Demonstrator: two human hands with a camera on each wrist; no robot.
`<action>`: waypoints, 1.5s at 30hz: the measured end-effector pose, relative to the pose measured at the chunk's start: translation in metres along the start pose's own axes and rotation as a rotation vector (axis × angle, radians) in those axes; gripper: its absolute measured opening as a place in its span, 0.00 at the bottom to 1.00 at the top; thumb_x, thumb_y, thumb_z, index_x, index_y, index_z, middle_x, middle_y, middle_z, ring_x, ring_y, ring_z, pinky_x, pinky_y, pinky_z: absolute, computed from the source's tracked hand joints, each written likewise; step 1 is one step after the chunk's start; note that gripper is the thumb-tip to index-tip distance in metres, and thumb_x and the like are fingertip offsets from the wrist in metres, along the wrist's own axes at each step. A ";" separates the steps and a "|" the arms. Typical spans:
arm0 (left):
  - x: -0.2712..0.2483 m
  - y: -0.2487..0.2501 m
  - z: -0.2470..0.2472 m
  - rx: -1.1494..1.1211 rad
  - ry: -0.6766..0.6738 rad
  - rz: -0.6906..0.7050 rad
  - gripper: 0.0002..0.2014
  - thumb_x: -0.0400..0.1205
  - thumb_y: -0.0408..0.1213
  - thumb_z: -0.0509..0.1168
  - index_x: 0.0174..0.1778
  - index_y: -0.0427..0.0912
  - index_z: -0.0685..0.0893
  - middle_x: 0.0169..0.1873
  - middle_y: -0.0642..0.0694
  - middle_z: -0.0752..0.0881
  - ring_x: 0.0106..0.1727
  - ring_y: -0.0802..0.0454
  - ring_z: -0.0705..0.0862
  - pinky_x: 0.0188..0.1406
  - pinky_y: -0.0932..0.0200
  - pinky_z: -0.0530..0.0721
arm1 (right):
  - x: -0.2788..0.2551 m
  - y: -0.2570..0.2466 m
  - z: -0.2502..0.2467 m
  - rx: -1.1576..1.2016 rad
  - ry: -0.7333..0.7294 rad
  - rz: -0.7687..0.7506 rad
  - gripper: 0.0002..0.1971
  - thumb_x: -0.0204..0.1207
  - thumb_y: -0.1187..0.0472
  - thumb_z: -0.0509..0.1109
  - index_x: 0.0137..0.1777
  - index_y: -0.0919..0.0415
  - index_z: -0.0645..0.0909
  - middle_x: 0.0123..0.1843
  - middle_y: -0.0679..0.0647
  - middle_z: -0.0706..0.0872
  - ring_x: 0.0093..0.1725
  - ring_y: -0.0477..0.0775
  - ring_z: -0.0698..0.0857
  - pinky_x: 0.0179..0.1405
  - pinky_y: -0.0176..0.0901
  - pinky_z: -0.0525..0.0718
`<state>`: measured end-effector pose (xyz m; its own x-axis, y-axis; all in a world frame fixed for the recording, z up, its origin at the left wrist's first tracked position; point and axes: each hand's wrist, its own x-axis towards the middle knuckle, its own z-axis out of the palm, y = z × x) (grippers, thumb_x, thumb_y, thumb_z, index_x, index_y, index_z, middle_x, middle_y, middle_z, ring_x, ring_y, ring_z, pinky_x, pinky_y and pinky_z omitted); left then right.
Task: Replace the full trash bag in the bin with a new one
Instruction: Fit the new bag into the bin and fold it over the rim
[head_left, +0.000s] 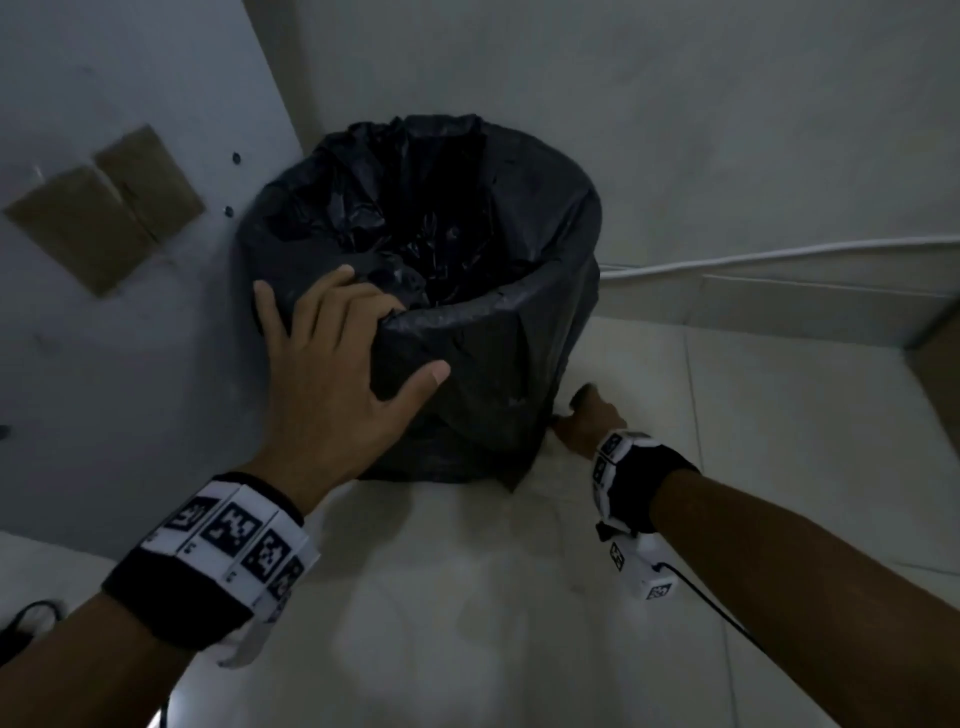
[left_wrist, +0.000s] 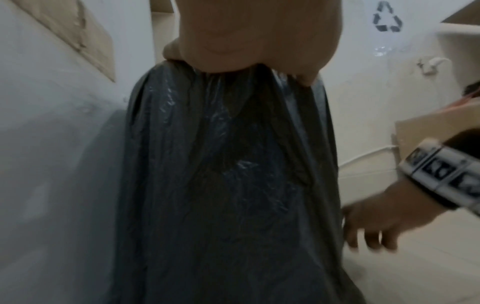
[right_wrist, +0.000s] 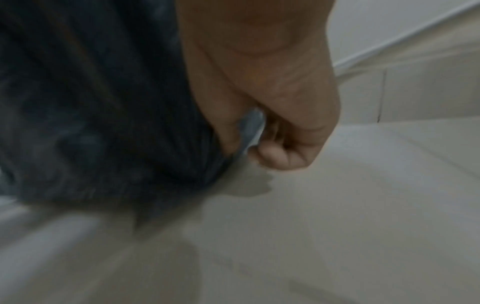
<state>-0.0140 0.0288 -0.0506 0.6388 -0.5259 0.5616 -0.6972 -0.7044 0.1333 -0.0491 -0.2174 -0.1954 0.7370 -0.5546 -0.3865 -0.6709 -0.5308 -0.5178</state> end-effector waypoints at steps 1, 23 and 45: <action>0.001 -0.001 -0.002 -0.015 -0.011 -0.003 0.32 0.77 0.67 0.56 0.58 0.39 0.79 0.60 0.41 0.81 0.77 0.43 0.68 0.75 0.23 0.50 | -0.002 -0.003 -0.010 0.078 0.085 -0.058 0.22 0.81 0.53 0.67 0.67 0.67 0.69 0.65 0.66 0.79 0.61 0.66 0.81 0.47 0.45 0.72; -0.019 0.015 -0.005 -0.187 0.126 -0.091 0.23 0.86 0.47 0.50 0.78 0.46 0.68 0.83 0.43 0.59 0.84 0.43 0.54 0.78 0.31 0.56 | -0.093 -0.078 -0.125 -0.528 0.700 -1.026 0.19 0.71 0.42 0.61 0.51 0.53 0.86 0.48 0.58 0.84 0.43 0.65 0.80 0.37 0.52 0.76; -0.043 0.029 0.018 -1.096 -0.238 -1.111 0.43 0.74 0.66 0.63 0.82 0.53 0.57 0.76 0.57 0.65 0.77 0.46 0.67 0.74 0.40 0.70 | -0.090 -0.069 -0.143 -0.458 0.607 -1.032 0.19 0.81 0.41 0.57 0.63 0.46 0.82 0.56 0.50 0.87 0.60 0.60 0.82 0.62 0.63 0.72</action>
<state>-0.0559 0.0220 -0.0851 0.9317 -0.1363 -0.3368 0.3154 -0.1565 0.9360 -0.0803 -0.2224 -0.0159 0.8557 0.1063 0.5065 0.1306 -0.9914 -0.0126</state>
